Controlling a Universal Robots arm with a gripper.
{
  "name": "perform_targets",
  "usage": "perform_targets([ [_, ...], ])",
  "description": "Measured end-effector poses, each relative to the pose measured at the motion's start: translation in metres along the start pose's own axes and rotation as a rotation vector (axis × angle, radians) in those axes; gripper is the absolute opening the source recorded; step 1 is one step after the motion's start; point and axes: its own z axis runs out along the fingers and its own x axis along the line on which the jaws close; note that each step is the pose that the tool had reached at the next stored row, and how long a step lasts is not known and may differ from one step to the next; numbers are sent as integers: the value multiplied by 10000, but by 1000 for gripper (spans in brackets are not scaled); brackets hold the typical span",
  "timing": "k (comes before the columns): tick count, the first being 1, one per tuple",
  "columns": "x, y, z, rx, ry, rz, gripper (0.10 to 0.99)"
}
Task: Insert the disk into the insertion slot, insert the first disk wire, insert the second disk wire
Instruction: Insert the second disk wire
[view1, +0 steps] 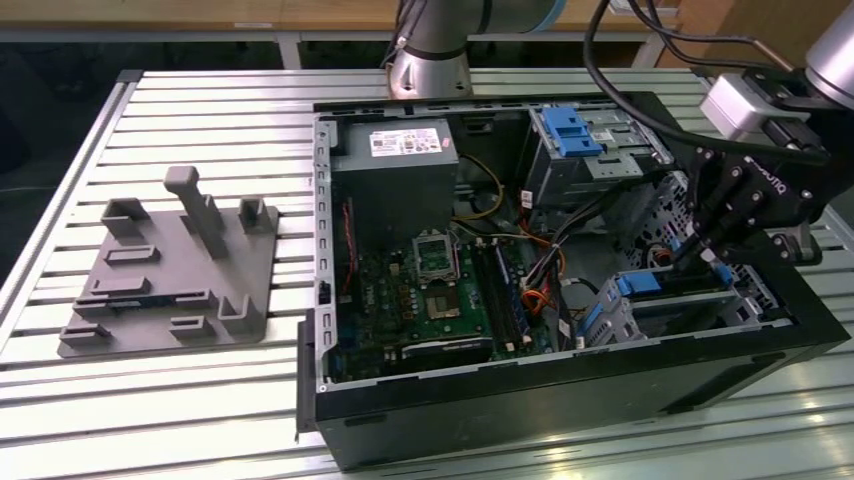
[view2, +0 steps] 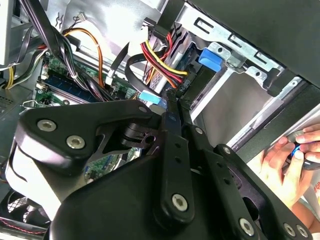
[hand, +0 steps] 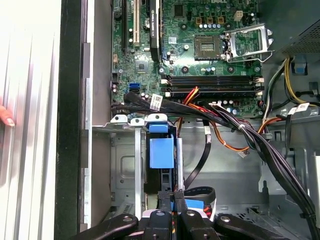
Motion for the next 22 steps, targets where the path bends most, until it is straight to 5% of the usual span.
perform_targets([
  [22,12,-11,45,1,4,-53,145],
])
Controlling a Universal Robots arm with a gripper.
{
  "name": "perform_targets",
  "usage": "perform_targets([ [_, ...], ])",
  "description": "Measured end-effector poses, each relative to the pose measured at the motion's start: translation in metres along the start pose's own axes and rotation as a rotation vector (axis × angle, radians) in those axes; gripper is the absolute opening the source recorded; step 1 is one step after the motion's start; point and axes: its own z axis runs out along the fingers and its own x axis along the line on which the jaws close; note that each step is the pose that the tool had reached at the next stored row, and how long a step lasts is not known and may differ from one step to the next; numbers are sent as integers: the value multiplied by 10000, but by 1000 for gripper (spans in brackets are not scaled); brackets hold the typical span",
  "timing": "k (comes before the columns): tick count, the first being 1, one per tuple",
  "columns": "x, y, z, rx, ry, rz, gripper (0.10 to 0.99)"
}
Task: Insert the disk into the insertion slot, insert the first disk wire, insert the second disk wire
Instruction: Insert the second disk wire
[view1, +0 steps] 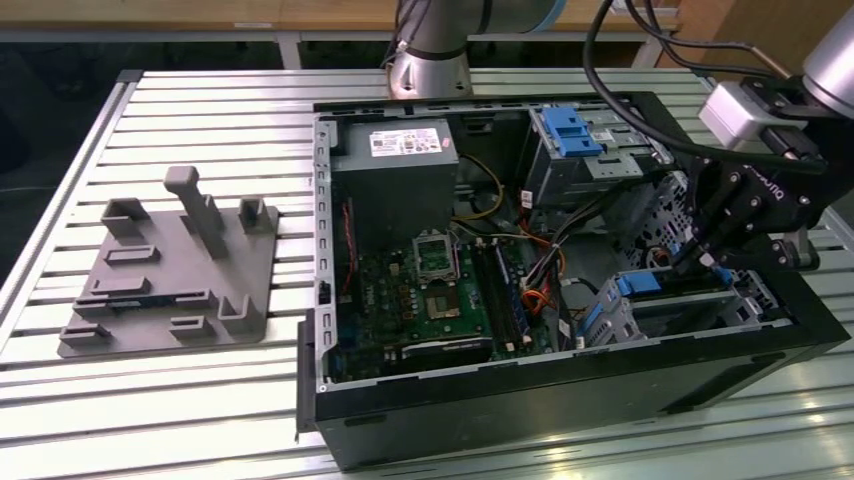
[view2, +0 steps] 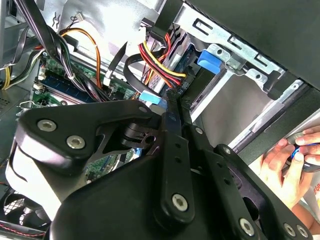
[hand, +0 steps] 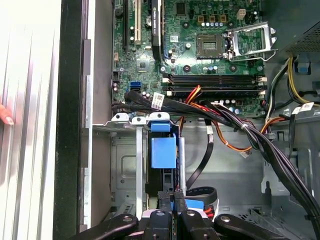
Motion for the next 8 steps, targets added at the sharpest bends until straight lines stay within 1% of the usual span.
perform_targets([
  [8,0,-2,15,1,9,-55,145],
])
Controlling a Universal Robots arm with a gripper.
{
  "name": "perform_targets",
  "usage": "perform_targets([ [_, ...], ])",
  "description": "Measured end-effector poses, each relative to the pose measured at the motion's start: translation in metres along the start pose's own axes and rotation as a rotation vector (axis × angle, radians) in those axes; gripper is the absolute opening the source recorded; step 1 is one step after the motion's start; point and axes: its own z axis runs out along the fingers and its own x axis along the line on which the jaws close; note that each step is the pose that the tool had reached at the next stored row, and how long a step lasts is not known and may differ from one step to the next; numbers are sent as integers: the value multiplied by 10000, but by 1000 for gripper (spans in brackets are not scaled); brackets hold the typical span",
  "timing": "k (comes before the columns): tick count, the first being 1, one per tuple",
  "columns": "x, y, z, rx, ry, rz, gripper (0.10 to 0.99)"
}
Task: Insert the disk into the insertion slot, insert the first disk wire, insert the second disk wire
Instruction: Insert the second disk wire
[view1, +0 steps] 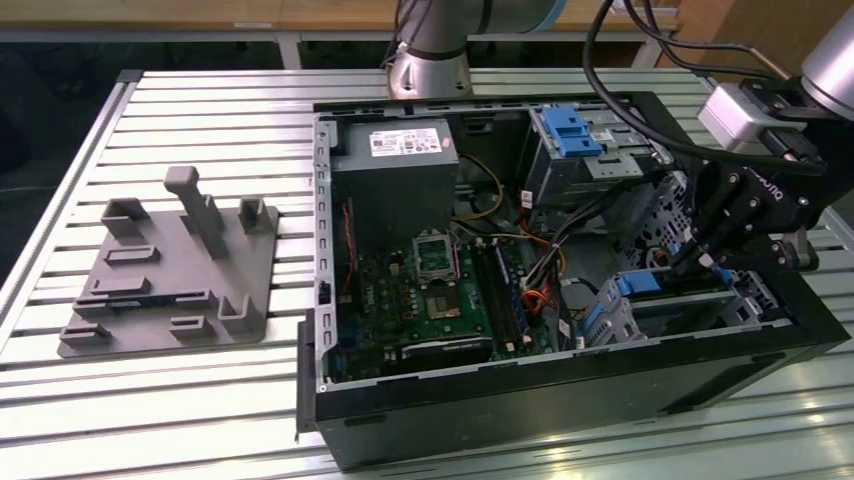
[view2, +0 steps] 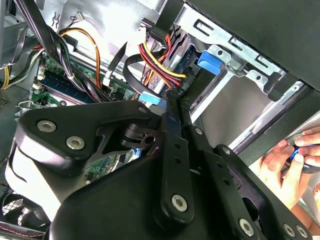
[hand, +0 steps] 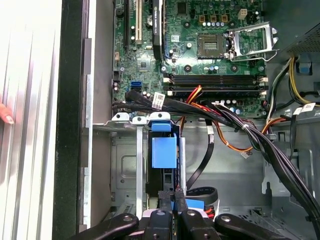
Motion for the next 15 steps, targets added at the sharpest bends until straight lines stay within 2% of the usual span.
perform_targets([
  [15,1,4,-37,0,2,-24,145],
])
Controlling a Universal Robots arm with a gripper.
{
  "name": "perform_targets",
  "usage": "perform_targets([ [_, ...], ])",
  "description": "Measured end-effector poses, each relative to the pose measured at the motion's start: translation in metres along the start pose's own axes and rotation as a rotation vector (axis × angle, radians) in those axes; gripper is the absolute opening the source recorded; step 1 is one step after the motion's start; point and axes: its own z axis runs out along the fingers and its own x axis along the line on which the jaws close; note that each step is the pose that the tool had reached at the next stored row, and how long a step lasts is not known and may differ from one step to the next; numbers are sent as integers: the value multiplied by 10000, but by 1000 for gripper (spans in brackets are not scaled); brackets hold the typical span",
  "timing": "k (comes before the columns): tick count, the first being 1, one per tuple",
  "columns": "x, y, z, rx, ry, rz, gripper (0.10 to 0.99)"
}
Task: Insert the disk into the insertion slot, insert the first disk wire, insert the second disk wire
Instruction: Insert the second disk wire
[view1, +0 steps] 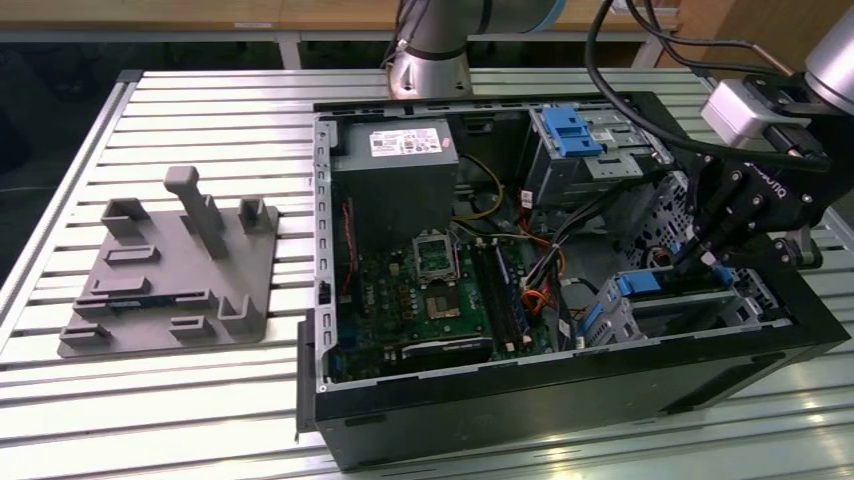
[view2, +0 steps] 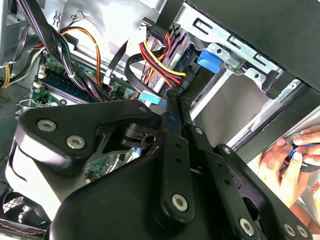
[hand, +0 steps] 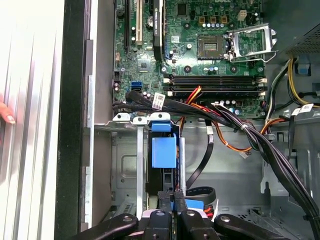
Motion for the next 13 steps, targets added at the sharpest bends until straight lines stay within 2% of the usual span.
perform_targets([
  [13,0,-3,28,10,-12,-7,145],
])
